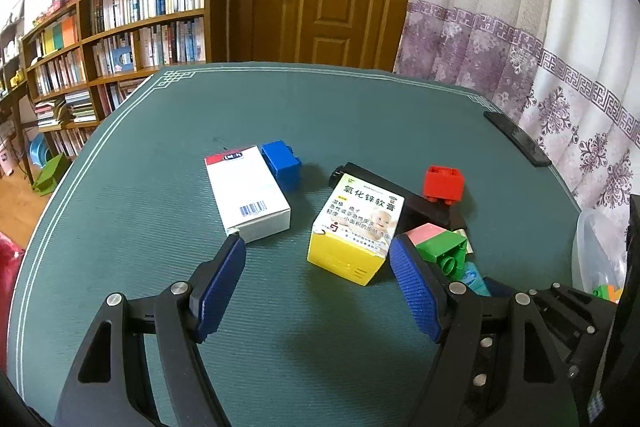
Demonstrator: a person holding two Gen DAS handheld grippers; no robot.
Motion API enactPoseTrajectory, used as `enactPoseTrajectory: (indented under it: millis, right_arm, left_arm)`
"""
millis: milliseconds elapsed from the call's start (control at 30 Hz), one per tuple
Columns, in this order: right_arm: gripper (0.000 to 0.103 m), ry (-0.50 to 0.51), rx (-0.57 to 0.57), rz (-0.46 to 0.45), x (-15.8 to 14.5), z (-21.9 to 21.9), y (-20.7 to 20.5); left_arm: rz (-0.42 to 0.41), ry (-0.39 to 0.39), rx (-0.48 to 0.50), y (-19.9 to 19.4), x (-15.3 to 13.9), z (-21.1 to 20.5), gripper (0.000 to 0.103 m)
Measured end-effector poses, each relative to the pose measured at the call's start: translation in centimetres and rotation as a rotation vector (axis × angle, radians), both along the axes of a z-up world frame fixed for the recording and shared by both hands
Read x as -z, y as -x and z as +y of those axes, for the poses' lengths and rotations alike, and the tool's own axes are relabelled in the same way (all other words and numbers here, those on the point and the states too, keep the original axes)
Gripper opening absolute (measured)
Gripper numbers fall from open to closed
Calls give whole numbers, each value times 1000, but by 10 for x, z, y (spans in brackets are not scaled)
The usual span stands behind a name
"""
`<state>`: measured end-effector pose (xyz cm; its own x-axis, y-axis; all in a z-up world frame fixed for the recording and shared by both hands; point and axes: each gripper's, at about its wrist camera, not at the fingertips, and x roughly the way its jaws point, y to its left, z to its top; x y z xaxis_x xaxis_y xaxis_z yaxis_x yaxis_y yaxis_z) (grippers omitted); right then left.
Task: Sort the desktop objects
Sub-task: 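Grasp the teal Glide floss box with the right tool while the left tool approaches the yellow-white box, then grasp the yellow-and-white medicine box with the left tool while the right tool holds the floss box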
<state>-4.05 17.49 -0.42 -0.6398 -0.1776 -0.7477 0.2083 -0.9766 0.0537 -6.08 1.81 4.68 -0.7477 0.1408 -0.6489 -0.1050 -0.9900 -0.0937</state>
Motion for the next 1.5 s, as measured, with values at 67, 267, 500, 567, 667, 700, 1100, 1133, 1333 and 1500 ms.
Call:
enactPoseTrajectory:
  millis: [67, 267, 500, 567, 667, 700, 1100, 1133, 1333, 1500]
  right_arm:
    - [44, 7, 13, -2, 0, 5, 1]
    - [44, 25, 24, 1, 0, 11, -2]
    - [44, 61, 21, -2, 0, 18, -4]
    - [44, 65, 21, -2, -1, 18, -4]
    - [44, 69, 20, -2, -1, 18, -5]
    - [44, 69, 20, -2, -1, 18, -5]
    - [44, 55, 21, 8, -2, 14, -5]
    - [44, 54, 21, 9, -2, 14, -5]
    - [44, 59, 22, 12, -1, 14, -5]
    - [44, 59, 21, 12, -1, 14, -5]
  left_arm:
    - [-6, -2, 1, 2, 0, 0, 78]
    - [-25, -5, 9, 8, 1, 2, 78]
    - [-39, 29, 22, 20, 4, 12, 78]
    - [-41, 40, 25, 23, 6, 15, 78]
    - [-55, 48, 32, 28, 12, 18, 78]
    - [-60, 49, 33, 29, 14, 19, 78]
    - [-41, 67, 59, 31, 21, 28, 55]
    - [-37, 73, 57, 31, 20, 28, 55]
    - [9, 102, 41, 24, 15, 30, 55]
    - [50, 143, 26, 16, 11, 33, 55]
